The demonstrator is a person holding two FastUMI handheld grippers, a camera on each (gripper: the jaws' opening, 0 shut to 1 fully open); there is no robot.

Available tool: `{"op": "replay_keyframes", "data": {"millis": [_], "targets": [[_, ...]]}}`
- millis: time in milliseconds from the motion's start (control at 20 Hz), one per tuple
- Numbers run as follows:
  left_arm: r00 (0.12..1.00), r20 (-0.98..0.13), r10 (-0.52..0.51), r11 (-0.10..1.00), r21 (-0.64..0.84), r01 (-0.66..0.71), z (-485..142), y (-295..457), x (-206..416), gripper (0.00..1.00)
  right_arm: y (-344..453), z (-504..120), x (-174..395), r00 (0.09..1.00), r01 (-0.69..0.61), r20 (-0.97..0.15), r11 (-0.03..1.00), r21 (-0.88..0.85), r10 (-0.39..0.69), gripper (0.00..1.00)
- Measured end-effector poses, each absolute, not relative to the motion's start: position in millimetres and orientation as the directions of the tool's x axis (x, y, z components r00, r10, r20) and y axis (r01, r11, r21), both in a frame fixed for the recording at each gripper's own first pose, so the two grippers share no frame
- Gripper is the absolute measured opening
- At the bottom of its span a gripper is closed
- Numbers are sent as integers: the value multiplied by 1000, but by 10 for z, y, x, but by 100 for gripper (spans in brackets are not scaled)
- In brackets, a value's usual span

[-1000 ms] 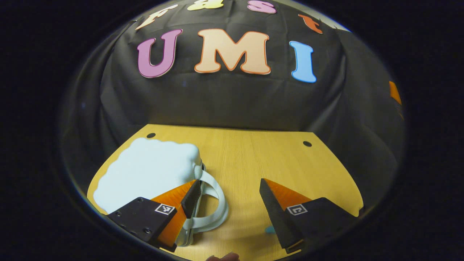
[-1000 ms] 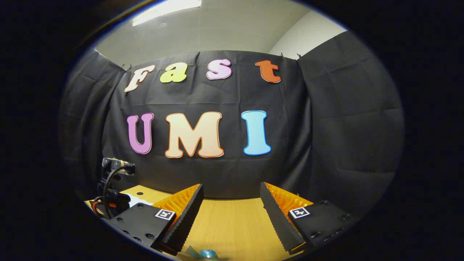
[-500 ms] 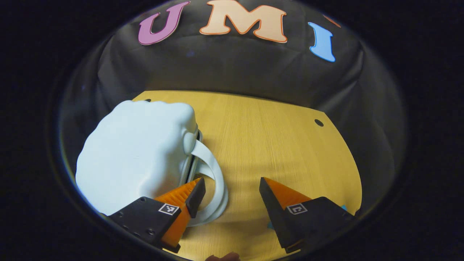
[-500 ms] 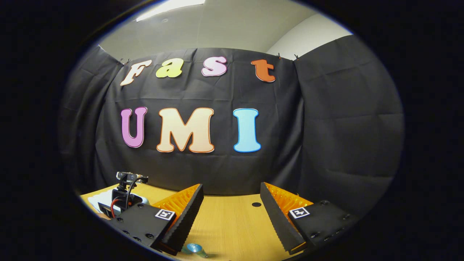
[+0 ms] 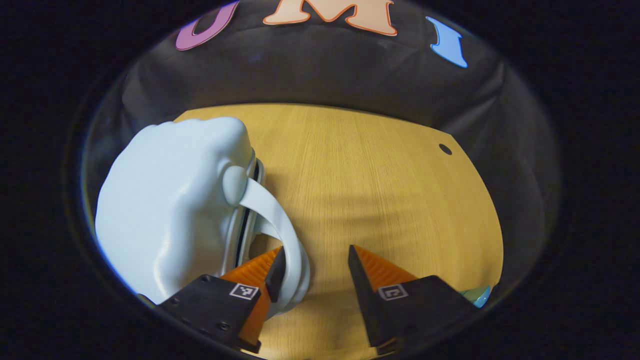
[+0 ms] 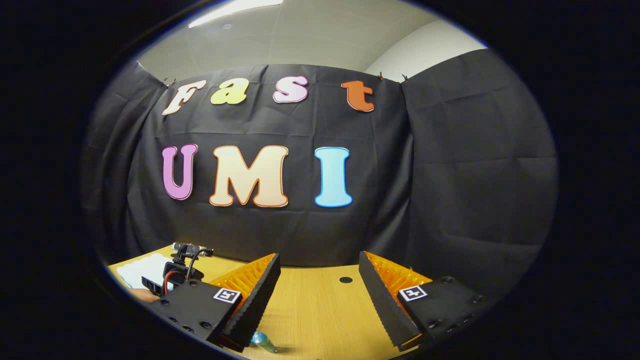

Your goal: First open the suitcase, pack the skin care products into it, and then close the suitcase.

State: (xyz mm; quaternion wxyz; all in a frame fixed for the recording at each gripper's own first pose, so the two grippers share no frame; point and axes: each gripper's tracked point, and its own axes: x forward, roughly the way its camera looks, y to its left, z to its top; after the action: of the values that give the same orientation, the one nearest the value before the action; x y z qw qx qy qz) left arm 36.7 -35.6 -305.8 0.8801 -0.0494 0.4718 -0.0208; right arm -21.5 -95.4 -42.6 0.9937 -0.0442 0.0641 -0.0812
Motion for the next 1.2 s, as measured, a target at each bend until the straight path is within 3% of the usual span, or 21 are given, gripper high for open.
{"op": "replay_keyframes", "data": {"millis": [100, 150, 200, 250, 550, 750, 1100, 1200], "targets": [[553, -831, -66, 996, -89, -14, -3067, -275, 378, 58, -990, -425, -230, 979, 160, -116, 983, -92, -170, 99], [554, -831, -54, 997, -71, -10, -3068, -222, 387, 37, -1006, -436, -236, 979, 158, -116, 983, -91, -168, 99], [556, -830, -44, 998, -60, -10, -3054, -188, 384, 30, -1004, -448, -235, 979, 155, -117, 984, -89, -164, 99], [554, -831, -51, 998, -63, -3, -3065, -214, 394, 14, -998, -464, -228, 980, 150, -117, 985, -86, -159, 99], [591, -807, -14, 998, 22, 53, -2819, -267, 403, 0, -915, -494, -195, 991, 81, -101, 996, -45, -85, 99], [624, -780, -52, 998, -25, 52, -2538, -272, 392, 0, -726, -576, -134, 995, 1, -99, 1000, -19, -3, 98], [689, -705, -168, 986, -112, 126, -1727, 5, 312, 0, -187, -479, -140, 998, 39, -49, 999, -1, -39, 98], [711, -675, -198, 980, -146, 134, -1488, 159, 298, 0, -29, -537, -159, 996, 40, -80, 999, -15, -41, 98]]}}
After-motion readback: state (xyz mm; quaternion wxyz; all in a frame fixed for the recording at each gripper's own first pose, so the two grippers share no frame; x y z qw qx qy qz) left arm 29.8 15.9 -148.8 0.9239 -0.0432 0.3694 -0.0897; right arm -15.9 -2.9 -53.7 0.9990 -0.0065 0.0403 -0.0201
